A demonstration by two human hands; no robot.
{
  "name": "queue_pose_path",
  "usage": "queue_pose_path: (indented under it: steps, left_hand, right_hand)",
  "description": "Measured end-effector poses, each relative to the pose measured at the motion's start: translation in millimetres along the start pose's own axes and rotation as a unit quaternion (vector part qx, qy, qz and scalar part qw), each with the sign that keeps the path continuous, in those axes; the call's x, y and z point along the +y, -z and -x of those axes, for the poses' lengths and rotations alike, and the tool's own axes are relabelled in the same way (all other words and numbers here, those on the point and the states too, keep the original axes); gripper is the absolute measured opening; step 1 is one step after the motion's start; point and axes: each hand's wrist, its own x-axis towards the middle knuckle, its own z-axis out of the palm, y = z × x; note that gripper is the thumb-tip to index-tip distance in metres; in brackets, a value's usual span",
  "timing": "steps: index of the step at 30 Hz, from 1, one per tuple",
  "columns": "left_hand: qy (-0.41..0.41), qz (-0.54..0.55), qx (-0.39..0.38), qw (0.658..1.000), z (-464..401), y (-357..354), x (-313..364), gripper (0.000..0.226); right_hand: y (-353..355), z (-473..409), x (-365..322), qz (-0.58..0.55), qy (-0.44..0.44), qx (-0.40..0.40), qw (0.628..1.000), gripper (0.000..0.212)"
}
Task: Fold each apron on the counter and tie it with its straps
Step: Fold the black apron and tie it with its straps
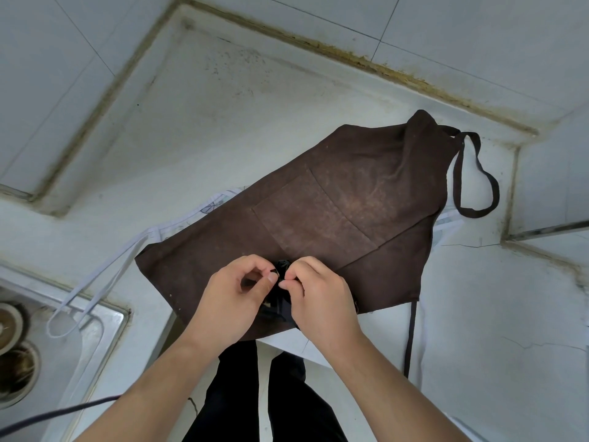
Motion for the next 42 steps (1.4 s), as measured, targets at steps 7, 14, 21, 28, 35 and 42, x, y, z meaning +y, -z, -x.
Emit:
queue_pose_path:
  steps: [7, 14, 21, 28, 35, 42]
  left_hand:
    - [0.032, 0.006, 0.052, 0.998, -0.1, -6.4, -4.8, 0.012]
    - [0.233, 0.27, 0.148, 0.923, -4.7, -7.8, -26.0, 0.015]
    - [0.168, 0.283, 0.048, 0.943, -1.7, 3.0, -26.2, 0.014]
    - [0.137, 0.413, -0.023, 0.9, -5.9, 0.2, -10.9, 0.017]
    - [0.194, 0.509, -0.038, 0.838, -8.9, -10.7, -18.7, 0.018]
    - [0.211, 0.452, 0.023, 0.866, -15.7, -3.0, -26.7, 0.024]
  right_hand:
    - [0.0, -6.0, 2.2, -0.131, -0.129, -0.058, 0.981, 0.03]
    - [-4.5, 6.4, 29.6, -0.136, -0.272, -0.052, 0.951, 0.035]
    - [15.7, 2.4, 28.6, -0.335, -0.33, -0.101, 0.877, 0.02]
    - [21.2, -0.5, 5.4, -0.611, -0.339, -0.09, 0.709, 0.021]
    - [9.9, -7.1, 5.2, -0.651, -0.371, -0.052, 0.66, 0.019]
    - [7.6, -5.6, 30.1, -0.629, -0.457, 0.029, 0.628, 0.03]
